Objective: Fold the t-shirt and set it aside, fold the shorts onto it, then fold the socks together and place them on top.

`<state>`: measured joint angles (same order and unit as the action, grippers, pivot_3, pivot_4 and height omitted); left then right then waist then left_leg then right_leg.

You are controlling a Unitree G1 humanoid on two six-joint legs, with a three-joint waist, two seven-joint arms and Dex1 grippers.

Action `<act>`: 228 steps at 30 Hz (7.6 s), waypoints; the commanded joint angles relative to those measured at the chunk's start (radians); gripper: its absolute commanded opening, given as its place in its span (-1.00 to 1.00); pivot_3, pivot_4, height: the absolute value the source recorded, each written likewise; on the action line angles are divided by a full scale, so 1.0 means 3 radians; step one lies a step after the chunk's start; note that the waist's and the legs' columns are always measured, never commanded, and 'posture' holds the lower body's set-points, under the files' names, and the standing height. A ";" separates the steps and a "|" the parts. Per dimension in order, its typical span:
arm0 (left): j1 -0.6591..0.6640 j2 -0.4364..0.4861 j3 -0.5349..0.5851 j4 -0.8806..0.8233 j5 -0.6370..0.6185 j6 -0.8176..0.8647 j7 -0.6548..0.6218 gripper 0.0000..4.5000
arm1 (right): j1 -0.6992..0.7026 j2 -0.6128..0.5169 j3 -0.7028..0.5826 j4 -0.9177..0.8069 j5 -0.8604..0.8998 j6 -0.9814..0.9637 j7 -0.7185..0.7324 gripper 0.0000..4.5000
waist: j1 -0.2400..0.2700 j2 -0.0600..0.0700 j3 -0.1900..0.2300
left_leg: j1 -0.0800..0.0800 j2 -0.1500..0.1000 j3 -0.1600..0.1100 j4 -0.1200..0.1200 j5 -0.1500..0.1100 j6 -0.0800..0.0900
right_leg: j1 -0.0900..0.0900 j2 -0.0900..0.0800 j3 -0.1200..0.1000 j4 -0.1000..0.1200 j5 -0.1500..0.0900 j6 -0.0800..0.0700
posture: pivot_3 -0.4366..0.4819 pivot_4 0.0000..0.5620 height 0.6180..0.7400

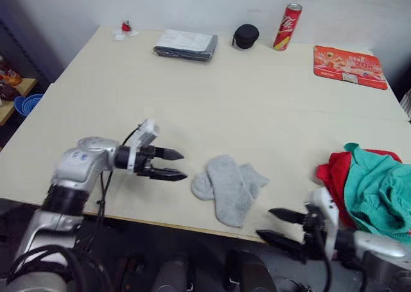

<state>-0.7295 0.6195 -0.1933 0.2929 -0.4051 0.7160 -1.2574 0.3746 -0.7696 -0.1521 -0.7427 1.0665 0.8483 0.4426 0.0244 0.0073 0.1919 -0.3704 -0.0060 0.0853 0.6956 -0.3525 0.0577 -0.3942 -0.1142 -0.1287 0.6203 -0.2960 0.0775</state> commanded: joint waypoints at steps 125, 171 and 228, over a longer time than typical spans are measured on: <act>0.1693 -0.0383 0.0181 -0.1856 -0.0173 -0.1265 0.0749 -0.99 | -0.1652 0.1076 0.0767 0.1530 -0.2705 -0.2062 0.1052 -1.00 | -0.0022 0.0010 0.0003 | 0.0003 -0.0004 0.0005 -0.0038 0.0008 -0.0010 | 0.0000 0.0009 -0.0001 -0.0024 0.0002 0.0003 | -0.05 -0.47 1.00; 0.1558 -0.0304 0.0700 -0.1239 -0.0404 -0.1110 0.0749 -0.99 | -0.1210 0.0947 0.0698 0.1243 -0.2621 -0.2338 0.0884 -1.00 | -0.0109 0.0006 0.0003 | 0.0039 0.0004 0.0025 -0.0046 0.0011 -0.0015 | -0.0002 0.0009 0.0036 -0.0001 -0.0004 -0.0007 | -0.05 -0.47 1.00; -0.0675 -0.0933 0.0110 -0.0386 -0.0869 0.2046 0.1275 -0.99 | -0.1703 0.0881 0.1308 0.2056 -0.3217 -0.2545 0.1143 -1.00 | -0.0088 -0.0016 0.0006 | 0.0037 0.0001 0.0022 -0.0040 0.0020 -0.0024 | 0.0006 0.0018 0.0038 0.0007 -0.0003 -0.0003 | -0.05 -0.47 1.00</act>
<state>-0.9084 0.3483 -0.1687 0.1725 -0.6691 1.3624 -0.8762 -0.1636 -0.5055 0.2228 -0.1212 0.1199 0.0523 0.7867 -0.0021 0.0024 0.1938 -0.3592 -0.0056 0.0922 0.6837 -0.3466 0.0505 -0.3927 -0.1084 -0.1172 0.6225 -0.2970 0.0767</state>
